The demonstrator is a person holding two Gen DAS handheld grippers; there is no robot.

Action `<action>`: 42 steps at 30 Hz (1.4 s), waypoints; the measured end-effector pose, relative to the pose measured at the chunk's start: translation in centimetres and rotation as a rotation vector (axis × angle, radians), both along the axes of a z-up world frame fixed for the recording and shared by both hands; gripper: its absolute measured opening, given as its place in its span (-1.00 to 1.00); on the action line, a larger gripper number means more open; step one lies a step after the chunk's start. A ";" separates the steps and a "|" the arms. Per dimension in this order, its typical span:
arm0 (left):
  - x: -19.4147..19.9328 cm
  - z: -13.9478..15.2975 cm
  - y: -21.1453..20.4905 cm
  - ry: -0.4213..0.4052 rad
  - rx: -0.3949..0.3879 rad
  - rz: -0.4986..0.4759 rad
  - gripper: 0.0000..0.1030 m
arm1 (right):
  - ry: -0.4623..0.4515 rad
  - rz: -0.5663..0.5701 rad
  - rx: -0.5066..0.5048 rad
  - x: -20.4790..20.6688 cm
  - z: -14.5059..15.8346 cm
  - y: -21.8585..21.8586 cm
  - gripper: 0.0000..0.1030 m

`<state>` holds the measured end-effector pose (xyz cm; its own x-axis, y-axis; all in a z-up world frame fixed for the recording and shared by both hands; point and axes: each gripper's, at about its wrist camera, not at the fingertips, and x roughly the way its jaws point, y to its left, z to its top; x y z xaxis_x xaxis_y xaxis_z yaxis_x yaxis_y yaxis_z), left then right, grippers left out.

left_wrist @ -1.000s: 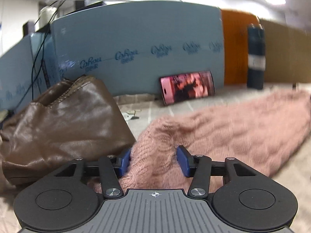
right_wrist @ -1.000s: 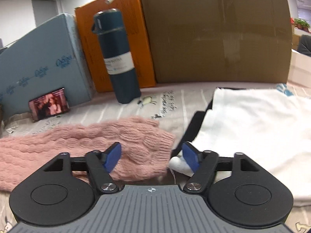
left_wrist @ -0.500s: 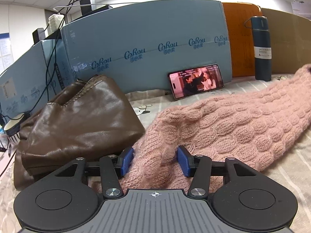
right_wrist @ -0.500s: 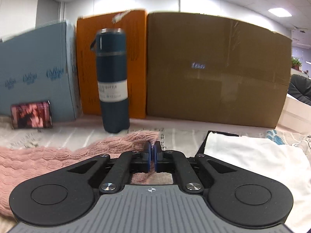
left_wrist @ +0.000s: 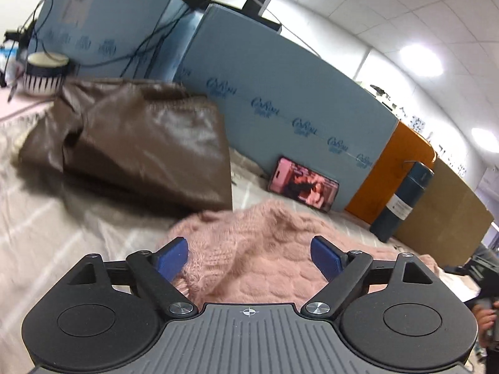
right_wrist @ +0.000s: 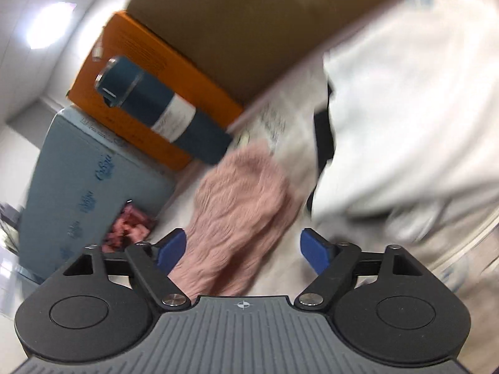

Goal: Fold clothes

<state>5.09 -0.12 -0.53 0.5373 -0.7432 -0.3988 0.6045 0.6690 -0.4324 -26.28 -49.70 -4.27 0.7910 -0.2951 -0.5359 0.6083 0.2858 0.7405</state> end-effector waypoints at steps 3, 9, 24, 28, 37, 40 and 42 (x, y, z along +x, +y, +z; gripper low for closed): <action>0.0 -1.2 0.5 0.066 -0.011 0.014 0.71 | -0.104 -0.008 0.089 1.3 -1.7 0.0 0.68; 0.3 -3.3 1.6 0.209 -0.073 0.032 0.71 | -0.185 -0.128 0.015 3.1 -2.0 1.0 0.57; -1.1 -2.8 -0.4 0.014 0.129 0.018 0.73 | -0.314 -0.319 -0.242 -3.6 3.8 10.4 -0.70; -1.7 -2.5 -1.2 -0.051 0.190 0.031 0.77 | -0.135 -0.354 -0.235 -4.6 2.5 10.4 -0.70; -2.1 -2.5 -1.9 -0.100 0.246 0.067 0.77 | 0.049 -0.170 -0.486 -0.6 1.9 14.0 -0.69; -2.2 -2.5 -1.6 -0.097 0.216 0.060 0.78 | 0.099 -0.072 -0.594 1.2 2.4 16.0 -0.64; -2.2 -2.5 -1.5 -0.093 0.201 0.056 0.79 | 0.132 -0.005 -0.664 2.5 2.7 17.3 -0.64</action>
